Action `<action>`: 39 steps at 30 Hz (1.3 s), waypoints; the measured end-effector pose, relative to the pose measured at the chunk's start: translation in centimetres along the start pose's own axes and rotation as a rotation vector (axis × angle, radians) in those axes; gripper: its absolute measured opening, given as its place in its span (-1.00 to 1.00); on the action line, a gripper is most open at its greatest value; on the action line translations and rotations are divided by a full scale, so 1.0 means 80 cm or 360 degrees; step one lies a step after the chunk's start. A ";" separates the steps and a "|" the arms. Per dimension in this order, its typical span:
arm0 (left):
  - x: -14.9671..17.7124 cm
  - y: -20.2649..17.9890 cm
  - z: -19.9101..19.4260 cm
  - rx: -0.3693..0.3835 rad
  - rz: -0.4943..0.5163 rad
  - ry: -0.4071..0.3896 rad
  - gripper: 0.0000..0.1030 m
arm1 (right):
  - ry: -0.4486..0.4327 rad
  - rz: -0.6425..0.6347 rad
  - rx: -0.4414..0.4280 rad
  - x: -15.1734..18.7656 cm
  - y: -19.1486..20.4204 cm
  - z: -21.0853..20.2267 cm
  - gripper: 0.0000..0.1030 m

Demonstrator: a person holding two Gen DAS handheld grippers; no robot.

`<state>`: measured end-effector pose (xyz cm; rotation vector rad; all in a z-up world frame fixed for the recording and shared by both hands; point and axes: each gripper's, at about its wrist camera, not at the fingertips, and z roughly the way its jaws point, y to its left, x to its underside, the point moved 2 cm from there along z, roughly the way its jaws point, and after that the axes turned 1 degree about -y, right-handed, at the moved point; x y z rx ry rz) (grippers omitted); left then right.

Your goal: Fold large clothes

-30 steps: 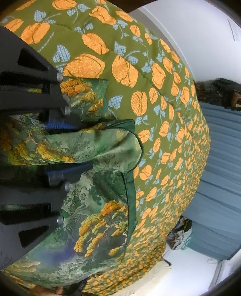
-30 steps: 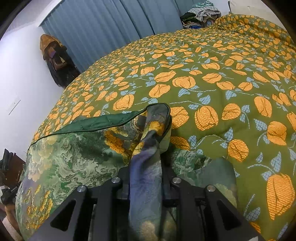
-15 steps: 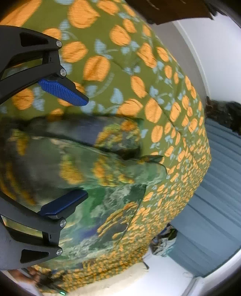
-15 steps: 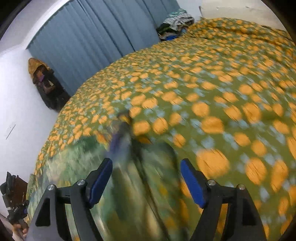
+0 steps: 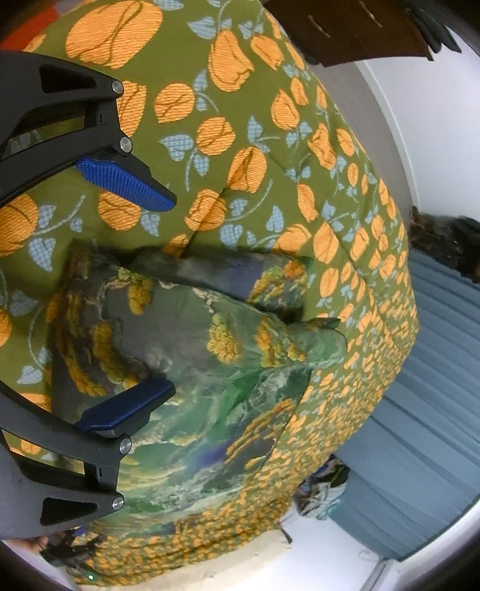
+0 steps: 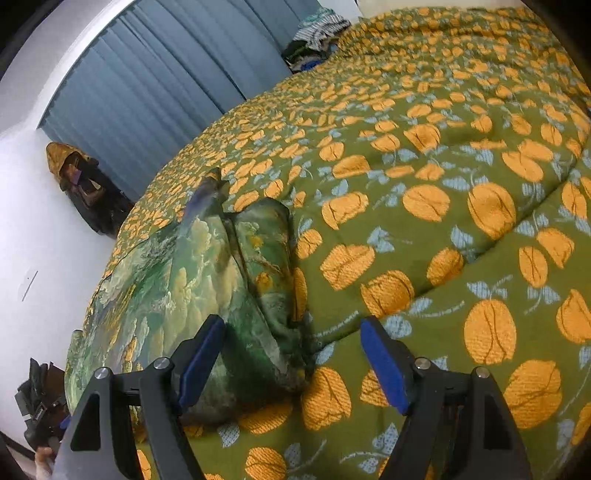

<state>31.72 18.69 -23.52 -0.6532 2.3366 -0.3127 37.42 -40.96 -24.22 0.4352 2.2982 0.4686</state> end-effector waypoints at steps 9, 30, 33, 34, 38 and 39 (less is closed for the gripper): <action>0.008 0.002 -0.015 -0.0054 0.0026 -0.0058 0.80 | -0.0007 -0.0015 -0.0049 0.009 0.005 0.001 0.51; 0.015 0.002 -0.021 -0.0107 0.0011 -0.0073 0.80 | -0.0037 0.0012 -0.0052 0.008 -0.006 -0.008 0.52; 0.016 0.003 -0.026 -0.0106 0.0005 -0.0079 0.80 | -0.0053 0.0046 -0.0041 0.006 -0.015 -0.012 0.52; 0.016 0.002 -0.027 -0.0106 0.0006 -0.0079 0.80 | -0.0056 0.0065 -0.0036 0.005 -0.019 -0.014 0.52; 0.018 -0.001 -0.028 -0.0106 0.0023 -0.0079 0.80 | -0.0064 0.0120 -0.0032 0.005 -0.030 -0.018 0.52; 0.018 -0.002 -0.029 -0.0104 0.0026 -0.0079 0.80 | -0.0068 0.0123 -0.0031 0.005 -0.031 -0.019 0.52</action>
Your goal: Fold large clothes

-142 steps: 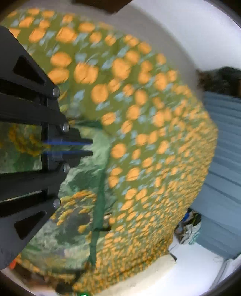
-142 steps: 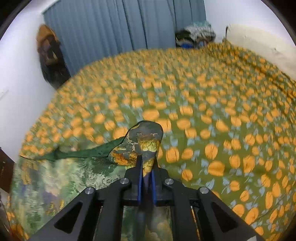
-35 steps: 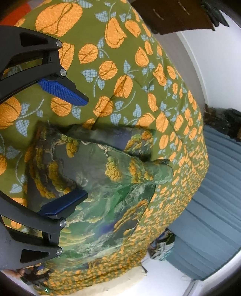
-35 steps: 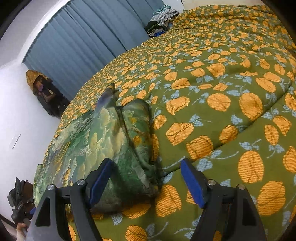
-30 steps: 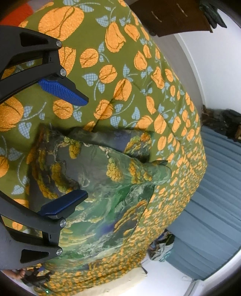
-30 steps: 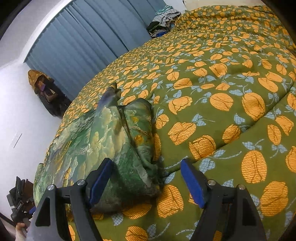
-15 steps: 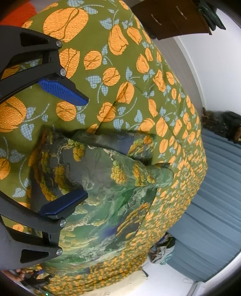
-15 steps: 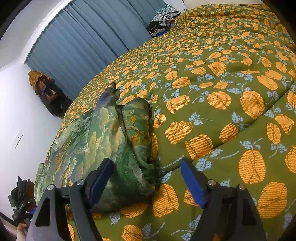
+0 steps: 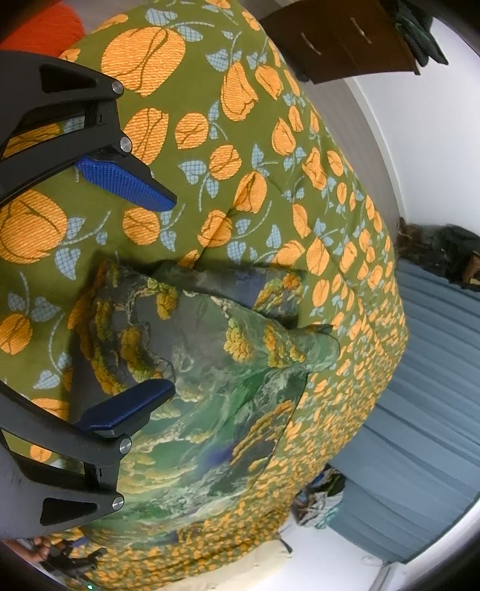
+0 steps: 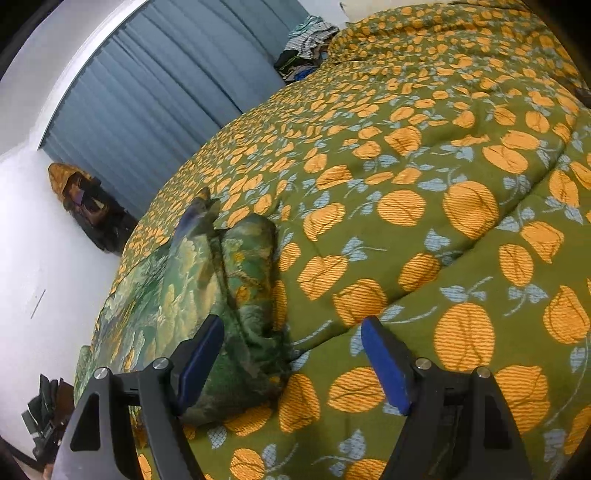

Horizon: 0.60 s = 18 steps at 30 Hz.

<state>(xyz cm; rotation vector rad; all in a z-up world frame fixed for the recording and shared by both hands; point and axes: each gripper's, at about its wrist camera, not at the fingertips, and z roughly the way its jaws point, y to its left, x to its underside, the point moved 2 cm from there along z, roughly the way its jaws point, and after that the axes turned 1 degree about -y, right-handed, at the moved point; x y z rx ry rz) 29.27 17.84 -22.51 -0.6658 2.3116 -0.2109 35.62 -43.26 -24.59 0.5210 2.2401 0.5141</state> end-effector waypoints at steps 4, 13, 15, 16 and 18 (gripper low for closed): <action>0.003 -0.005 -0.006 0.0004 0.0023 -0.0006 0.80 | -0.0015 0.0007 -0.0009 -0.002 -0.002 -0.006 0.52; 0.010 -0.011 -0.013 -0.0005 0.0065 -0.0006 0.80 | 0.0092 0.0190 -0.0206 0.003 -0.019 -0.003 0.52; 0.012 -0.012 -0.012 -0.0009 0.0072 0.0002 0.80 | 0.0140 0.0251 -0.0275 0.008 -0.020 0.003 0.57; 0.012 -0.013 -0.011 -0.0008 0.0077 0.0004 0.80 | 0.0186 0.0275 -0.0335 0.011 -0.018 0.009 0.60; 0.012 -0.016 -0.012 -0.0009 0.0091 0.0000 0.80 | 0.0247 0.0268 -0.0402 0.014 -0.011 0.014 0.60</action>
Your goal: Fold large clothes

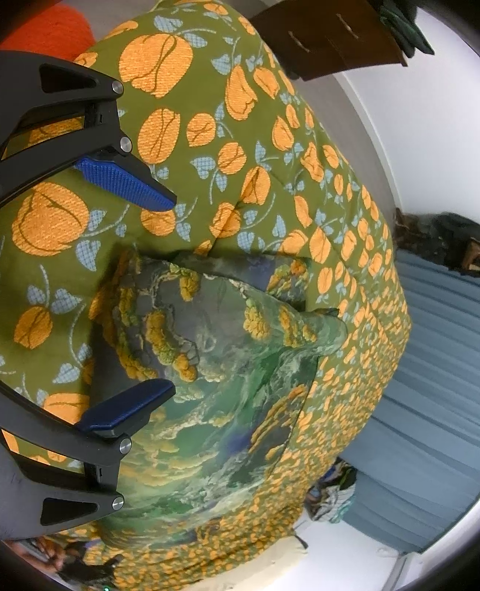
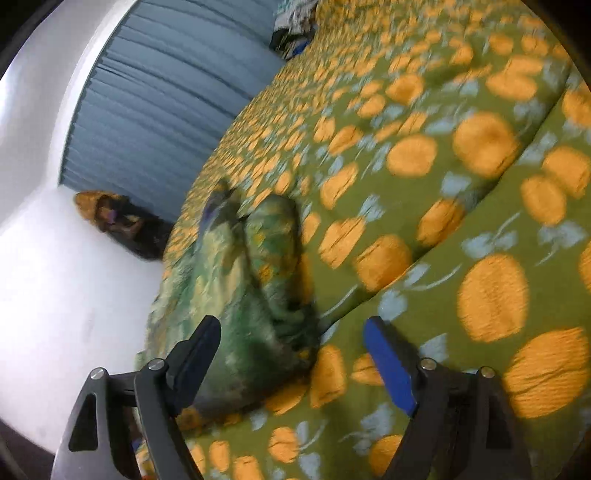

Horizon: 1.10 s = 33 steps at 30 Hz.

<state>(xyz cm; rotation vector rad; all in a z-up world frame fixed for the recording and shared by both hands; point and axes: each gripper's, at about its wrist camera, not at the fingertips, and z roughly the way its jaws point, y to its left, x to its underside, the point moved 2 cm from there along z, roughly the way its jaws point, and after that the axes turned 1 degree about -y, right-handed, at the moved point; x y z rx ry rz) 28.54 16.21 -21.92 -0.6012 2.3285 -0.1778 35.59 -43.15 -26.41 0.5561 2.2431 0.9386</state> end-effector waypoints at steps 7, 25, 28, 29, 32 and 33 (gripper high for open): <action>0.004 -0.010 0.003 -0.0010 0.0048 0.0012 0.80 | 0.0136 -0.0166 -0.0052 0.011 0.032 0.026 0.70; 0.012 -0.026 -0.001 0.0009 0.0133 0.0034 0.80 | 0.0177 -0.0215 0.0062 0.023 0.055 0.037 -0.17; 0.012 -0.019 -0.002 0.0013 0.0109 0.0035 0.80 | 0.0205 -0.0195 0.0048 0.036 0.055 0.020 -0.17; 0.012 -0.017 -0.002 0.0015 0.0098 0.0038 0.80 | 0.0213 -0.0195 0.0041 0.040 0.057 0.014 -0.17; 0.013 -0.013 0.001 0.0020 0.0073 0.0056 0.80 | 0.0215 -0.0202 0.0021 0.051 0.060 -0.002 -0.18; 0.013 -0.011 0.003 0.0020 0.0068 0.0065 0.80 | 0.0216 -0.0200 0.0020 0.051 0.058 -0.005 -0.18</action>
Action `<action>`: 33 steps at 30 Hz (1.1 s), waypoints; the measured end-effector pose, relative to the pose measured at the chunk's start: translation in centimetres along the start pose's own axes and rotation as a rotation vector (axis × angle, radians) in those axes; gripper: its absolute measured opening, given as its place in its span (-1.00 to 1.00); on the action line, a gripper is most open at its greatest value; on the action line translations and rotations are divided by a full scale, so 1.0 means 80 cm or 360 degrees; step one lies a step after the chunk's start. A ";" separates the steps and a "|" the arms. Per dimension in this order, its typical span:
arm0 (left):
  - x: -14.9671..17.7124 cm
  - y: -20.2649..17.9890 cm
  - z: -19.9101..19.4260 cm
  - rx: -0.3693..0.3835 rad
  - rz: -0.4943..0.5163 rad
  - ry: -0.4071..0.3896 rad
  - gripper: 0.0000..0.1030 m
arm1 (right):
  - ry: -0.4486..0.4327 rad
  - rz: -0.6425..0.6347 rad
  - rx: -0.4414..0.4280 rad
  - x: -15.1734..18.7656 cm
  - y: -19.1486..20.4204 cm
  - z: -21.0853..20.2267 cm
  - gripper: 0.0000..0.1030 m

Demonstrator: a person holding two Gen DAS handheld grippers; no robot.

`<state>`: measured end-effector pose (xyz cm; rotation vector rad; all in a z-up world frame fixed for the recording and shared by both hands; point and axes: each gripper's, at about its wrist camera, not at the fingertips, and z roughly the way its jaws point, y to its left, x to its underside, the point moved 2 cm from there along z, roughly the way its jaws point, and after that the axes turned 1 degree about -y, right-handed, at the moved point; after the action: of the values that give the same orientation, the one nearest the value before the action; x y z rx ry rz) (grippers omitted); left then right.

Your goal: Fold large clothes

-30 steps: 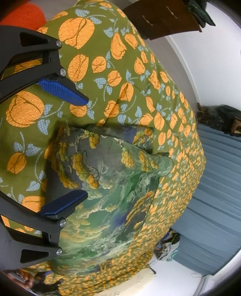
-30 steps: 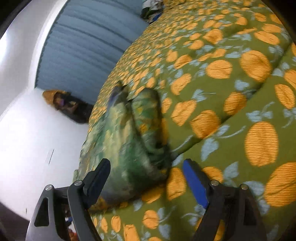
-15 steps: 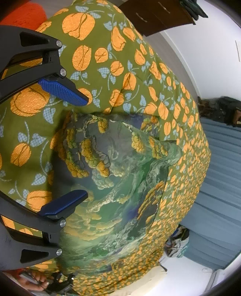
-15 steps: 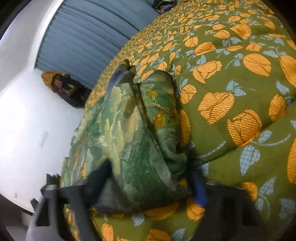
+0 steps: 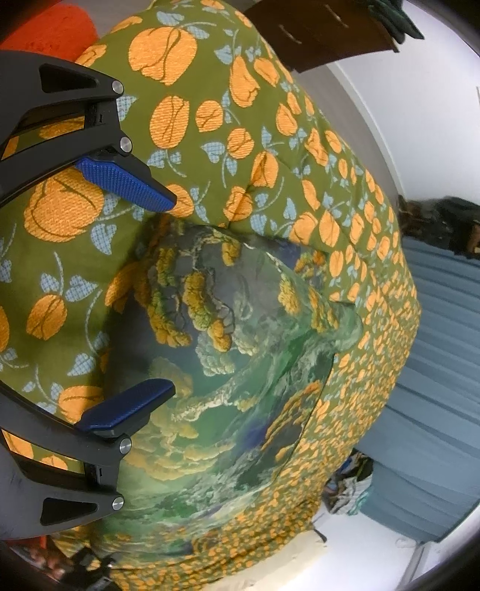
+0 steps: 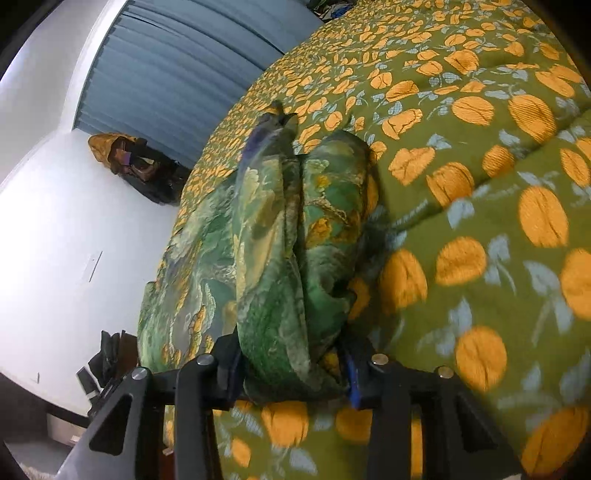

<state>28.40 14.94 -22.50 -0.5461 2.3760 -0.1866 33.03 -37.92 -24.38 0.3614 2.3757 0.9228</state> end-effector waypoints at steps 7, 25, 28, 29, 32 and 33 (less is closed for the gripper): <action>0.003 -0.001 0.012 0.0037 -0.0013 0.0090 0.80 | 0.0004 -0.0042 0.0143 -0.003 0.000 0.009 0.26; -0.083 0.047 0.036 0.0383 -0.0233 0.0214 0.81 | -0.0347 -0.0442 0.0525 -0.023 0.070 -0.047 0.31; -0.096 0.005 0.012 0.0470 -0.0073 0.0122 0.82 | -0.0277 -0.0339 0.0522 -0.021 0.054 -0.035 0.31; -0.098 -0.011 0.006 0.0481 -0.0010 0.0103 0.82 | -0.0260 -0.0277 0.0525 -0.020 0.046 -0.034 0.31; -0.100 -0.072 -0.005 0.0537 0.0180 0.0087 0.82 | -0.0236 -0.0141 0.0528 -0.009 0.027 -0.041 0.33; -0.099 -0.087 -0.006 0.0557 0.0226 0.0095 0.83 | -0.0229 -0.0121 0.0520 -0.007 0.025 -0.043 0.34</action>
<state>35.81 12.05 -15.53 -0.2077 2.3553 -0.5480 31.57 -38.53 -20.73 0.4424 2.3863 0.4562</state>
